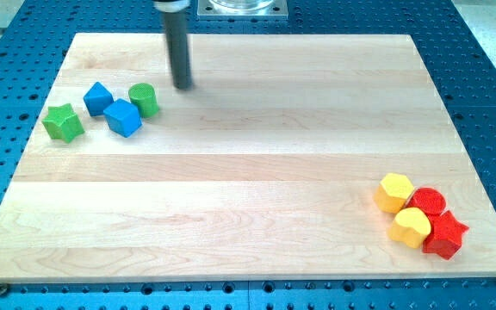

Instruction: Place the green circle diagonal to the heart

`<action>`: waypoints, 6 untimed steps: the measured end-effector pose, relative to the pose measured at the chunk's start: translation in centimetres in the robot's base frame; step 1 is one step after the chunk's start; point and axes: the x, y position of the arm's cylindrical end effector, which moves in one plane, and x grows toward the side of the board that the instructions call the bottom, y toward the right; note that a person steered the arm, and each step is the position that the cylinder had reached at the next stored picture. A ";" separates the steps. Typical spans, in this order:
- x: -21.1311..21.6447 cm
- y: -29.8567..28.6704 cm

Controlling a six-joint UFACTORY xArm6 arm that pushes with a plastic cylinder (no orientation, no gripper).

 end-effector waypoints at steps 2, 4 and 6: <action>1.4 -7.0; 2.5 -7.0; 11.8 12.6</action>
